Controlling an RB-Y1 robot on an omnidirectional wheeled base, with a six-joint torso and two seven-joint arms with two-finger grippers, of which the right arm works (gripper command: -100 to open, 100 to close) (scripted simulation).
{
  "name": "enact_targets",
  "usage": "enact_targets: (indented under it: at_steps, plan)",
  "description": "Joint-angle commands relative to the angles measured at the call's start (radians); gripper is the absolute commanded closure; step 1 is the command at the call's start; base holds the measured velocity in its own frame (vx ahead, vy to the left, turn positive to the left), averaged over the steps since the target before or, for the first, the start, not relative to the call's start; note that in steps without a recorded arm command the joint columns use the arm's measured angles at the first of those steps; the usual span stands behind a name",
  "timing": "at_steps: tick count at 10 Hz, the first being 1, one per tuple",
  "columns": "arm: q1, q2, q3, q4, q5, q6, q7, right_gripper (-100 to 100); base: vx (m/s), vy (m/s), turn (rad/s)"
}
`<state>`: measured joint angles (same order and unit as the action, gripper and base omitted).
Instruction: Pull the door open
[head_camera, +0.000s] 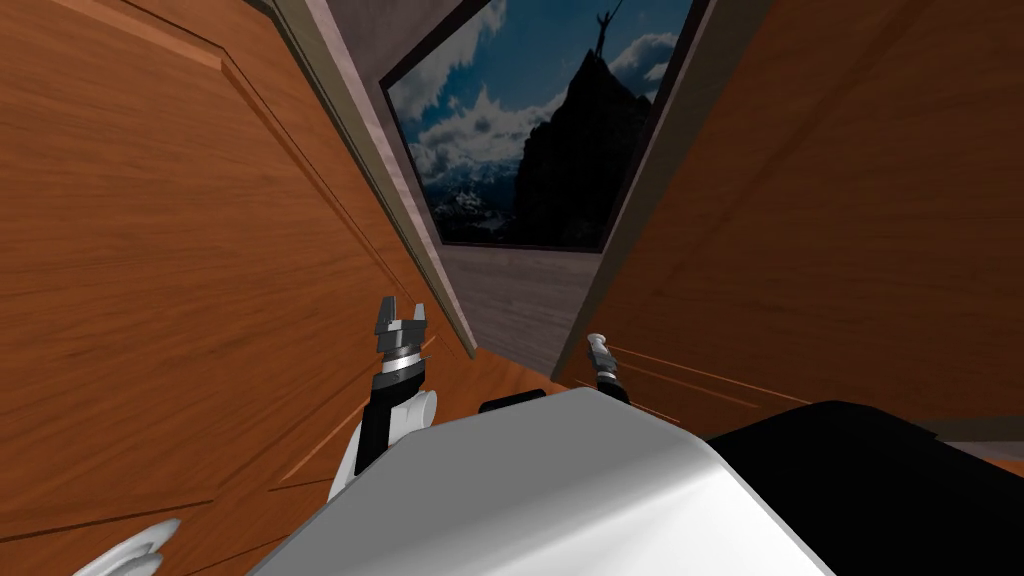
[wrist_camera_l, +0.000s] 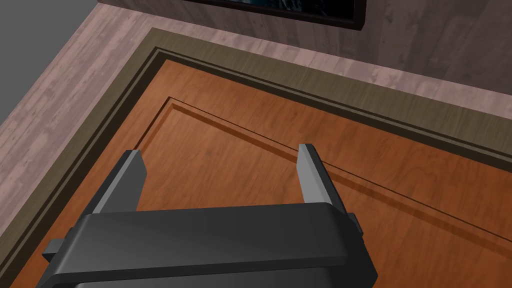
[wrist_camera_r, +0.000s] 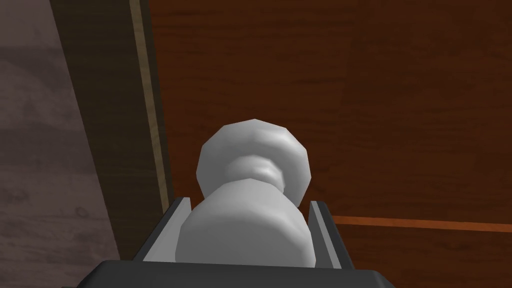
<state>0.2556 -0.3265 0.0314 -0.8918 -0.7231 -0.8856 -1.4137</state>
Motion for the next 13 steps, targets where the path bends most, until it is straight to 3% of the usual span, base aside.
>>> enact_targets:
  at_steps: [1,9,11,13]
  plan:
    - [0.006,-0.007,0.017,-0.009,0.009,-0.002,-0.012,100,-0.137,-0.040,0.057]
    - [0.040,-0.046,0.108,-0.058,0.057,-0.013,-0.075,100,-0.204,0.014,0.059]
    - [0.041,-0.047,0.111,-0.058,0.058,-0.010,-0.075,100,-0.133,0.002,0.024]
    - [0.056,-0.060,0.143,-0.067,0.077,-0.024,-0.095,100,-0.192,-0.023,0.084]
